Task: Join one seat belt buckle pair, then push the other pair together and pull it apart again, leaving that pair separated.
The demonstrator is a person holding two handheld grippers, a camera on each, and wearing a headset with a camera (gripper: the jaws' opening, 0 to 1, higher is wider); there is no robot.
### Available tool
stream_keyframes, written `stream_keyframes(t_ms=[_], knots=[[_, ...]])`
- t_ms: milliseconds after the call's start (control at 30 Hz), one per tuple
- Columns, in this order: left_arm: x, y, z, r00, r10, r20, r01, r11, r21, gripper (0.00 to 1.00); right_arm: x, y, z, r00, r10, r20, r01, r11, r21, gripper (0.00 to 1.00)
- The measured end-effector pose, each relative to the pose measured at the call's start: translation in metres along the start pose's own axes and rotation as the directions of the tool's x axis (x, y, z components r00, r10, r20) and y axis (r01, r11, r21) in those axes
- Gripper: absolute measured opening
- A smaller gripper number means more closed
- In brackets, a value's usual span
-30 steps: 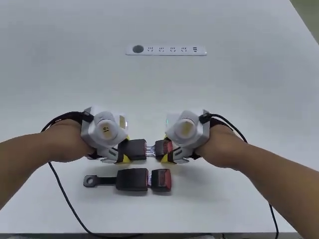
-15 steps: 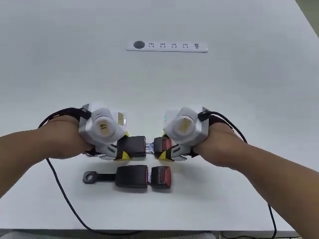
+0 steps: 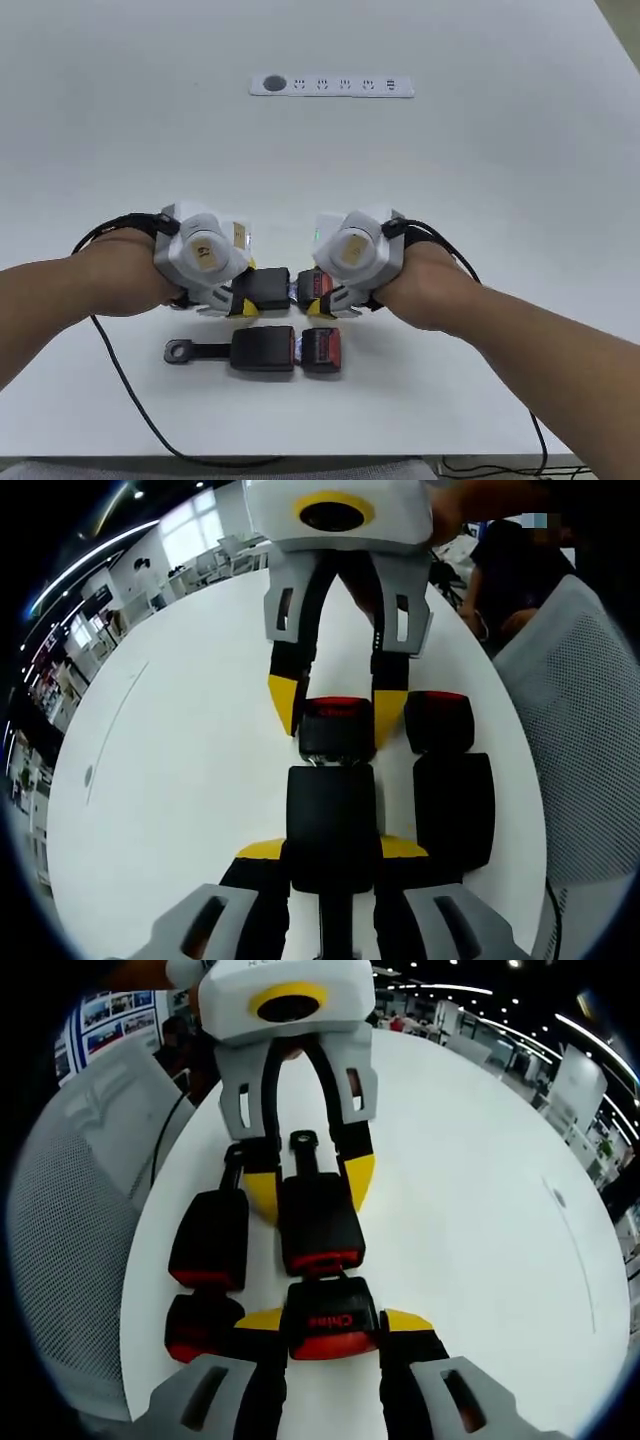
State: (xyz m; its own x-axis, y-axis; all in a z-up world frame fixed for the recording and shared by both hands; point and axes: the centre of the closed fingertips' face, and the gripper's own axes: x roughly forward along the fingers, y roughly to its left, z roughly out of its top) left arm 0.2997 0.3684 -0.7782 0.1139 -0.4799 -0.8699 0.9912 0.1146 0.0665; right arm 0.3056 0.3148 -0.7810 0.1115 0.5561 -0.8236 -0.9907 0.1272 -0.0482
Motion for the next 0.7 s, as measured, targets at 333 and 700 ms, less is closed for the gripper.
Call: stream_keyframes(t_ms=[333,700], knots=[[0.000,0.001,-0.001,1.0000,0.007,0.006,-0.007,1.000,-0.013,0.32,0.002,-0.001,-0.002,0.9999,0.000,-0.010,0.000,1.000,-0.015,0.32],[0.001,0.001,-0.002,0.9998,-0.012,-0.017,0.012,1.000,0.002,0.32,-0.008,0.002,-0.010,0.9997,-0.011,-0.022,0.011,1.000,-0.002,0.32]])
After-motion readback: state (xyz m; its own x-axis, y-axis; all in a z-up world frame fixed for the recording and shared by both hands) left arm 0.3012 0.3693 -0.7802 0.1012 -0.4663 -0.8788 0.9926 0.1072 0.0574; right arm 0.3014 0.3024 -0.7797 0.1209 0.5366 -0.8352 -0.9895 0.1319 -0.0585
